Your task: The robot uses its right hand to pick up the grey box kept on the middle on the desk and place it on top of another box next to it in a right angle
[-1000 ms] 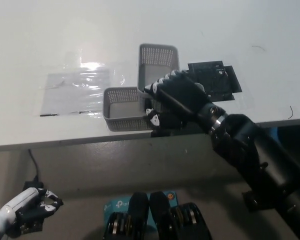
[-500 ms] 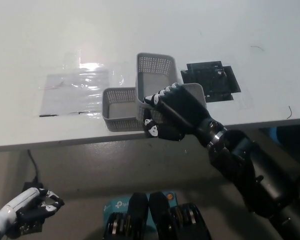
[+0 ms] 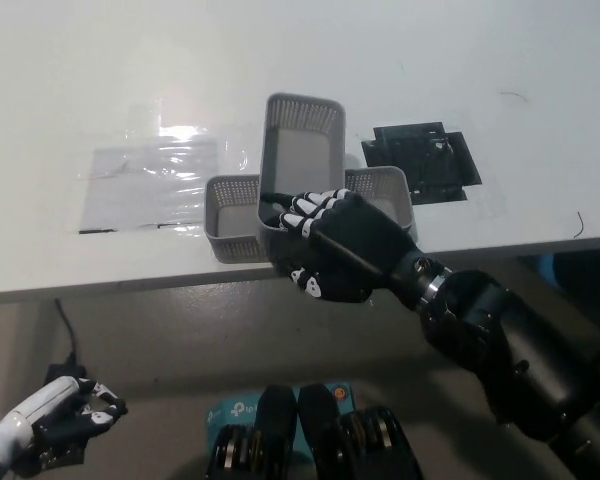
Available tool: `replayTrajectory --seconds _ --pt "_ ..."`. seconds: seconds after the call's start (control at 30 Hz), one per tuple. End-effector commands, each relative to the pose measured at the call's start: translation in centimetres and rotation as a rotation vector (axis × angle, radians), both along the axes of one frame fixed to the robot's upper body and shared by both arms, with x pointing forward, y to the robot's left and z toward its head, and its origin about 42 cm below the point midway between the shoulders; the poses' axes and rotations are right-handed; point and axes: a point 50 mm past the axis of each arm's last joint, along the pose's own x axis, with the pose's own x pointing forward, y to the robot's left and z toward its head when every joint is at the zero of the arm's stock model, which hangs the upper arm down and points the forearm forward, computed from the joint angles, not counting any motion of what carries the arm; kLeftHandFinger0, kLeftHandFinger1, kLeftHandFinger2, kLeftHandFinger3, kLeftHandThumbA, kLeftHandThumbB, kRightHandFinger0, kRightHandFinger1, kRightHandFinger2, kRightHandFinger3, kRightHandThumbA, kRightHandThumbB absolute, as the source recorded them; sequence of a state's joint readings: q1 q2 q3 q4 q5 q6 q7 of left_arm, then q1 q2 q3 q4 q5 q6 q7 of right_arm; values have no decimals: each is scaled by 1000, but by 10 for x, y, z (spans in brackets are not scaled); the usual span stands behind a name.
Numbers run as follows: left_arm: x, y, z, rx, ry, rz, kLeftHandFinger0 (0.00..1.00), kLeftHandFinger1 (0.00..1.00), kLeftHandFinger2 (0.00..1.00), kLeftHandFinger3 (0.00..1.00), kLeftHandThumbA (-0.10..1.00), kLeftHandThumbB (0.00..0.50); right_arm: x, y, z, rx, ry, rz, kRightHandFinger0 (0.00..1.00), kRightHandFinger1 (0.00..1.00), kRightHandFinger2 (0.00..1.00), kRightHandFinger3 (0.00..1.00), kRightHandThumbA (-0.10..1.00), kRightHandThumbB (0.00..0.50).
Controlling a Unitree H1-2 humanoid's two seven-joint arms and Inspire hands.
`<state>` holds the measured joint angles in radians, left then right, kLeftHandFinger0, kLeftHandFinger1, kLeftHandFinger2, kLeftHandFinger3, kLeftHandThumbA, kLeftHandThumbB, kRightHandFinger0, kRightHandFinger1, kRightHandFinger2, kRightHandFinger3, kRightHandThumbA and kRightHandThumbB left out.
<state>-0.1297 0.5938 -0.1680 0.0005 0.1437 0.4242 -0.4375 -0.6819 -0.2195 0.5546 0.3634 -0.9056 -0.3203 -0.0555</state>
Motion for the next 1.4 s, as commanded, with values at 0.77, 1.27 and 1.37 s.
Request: replayTrajectory --seconds 0.77,1.27,1.37 --pt "-11 7 -3 -6 -3 9 122 36 149 449 529 134 -1 -20 63 -31 -193 -61 1000 1000 1000 1000 590 452" --pt "-15 13 -4 -7 -11 16 118 42 165 463 550 164 -57 -43 135 43 -156 -70 1000 1000 1000 1000 826 500" --pt "-14 12 -4 -7 -3 20 113 36 162 472 548 153 -79 -67 141 97 -98 -97 1000 1000 1000 1000 835 444"
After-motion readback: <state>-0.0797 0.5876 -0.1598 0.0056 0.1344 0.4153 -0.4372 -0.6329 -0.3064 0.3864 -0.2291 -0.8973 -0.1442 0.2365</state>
